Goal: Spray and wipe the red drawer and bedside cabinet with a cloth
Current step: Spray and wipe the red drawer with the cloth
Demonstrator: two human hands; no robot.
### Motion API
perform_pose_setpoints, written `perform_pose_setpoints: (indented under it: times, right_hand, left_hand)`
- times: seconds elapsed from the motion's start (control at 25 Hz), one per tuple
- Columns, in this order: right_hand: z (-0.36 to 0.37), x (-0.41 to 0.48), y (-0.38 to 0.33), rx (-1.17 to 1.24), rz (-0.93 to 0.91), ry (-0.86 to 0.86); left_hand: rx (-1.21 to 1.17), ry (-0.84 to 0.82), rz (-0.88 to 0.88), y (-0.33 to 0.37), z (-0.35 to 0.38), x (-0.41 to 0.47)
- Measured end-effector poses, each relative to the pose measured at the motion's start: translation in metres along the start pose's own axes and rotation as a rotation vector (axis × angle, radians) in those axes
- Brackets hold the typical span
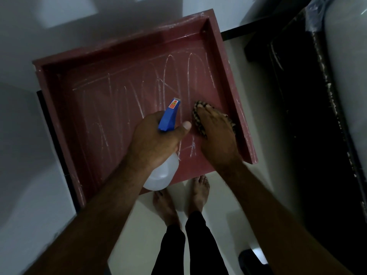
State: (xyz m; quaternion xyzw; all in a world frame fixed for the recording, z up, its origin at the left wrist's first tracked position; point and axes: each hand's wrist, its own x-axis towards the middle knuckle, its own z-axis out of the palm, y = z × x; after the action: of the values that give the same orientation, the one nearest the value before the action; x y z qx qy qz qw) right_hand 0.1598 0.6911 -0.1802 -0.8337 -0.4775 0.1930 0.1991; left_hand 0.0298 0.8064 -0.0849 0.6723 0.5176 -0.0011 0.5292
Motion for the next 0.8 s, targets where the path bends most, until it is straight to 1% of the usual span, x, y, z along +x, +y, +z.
perform_pose_setpoints:
  times: [0.16, 0.28, 0.48, 0.6, 0.72, 0.8]
  right_hand:
    - [0.002, -0.023, 0.000, 0.028, 0.082, 0.021]
    - [0.004, -0.024, -0.002, 0.044, 0.118, 0.028]
    - [0.005, -0.024, -0.003, 0.034, 0.112, 0.052]
    - [0.009, -0.010, -0.008, 0.008, 0.182, 0.076]
    - [0.013, 0.025, -0.015, 0.002, 0.271, 0.135]
    - [0.013, 0.039, -0.017, -0.018, 0.294, 0.154]
  left_hand:
    - [0.025, -0.026, 0.000, 0.006, 0.001, 0.007]
    - [0.016, -0.042, 0.011, 0.009, 0.002, 0.011]
    - [0.006, -0.035, 0.032, 0.010, 0.002, 0.015]
    - [0.007, -0.015, 0.028, 0.010, 0.001, 0.018]
    - [-0.017, -0.016, 0.022, 0.008, 0.002, 0.020]
    - [-0.024, -0.009, 0.008, 0.008, 0.002, 0.021]
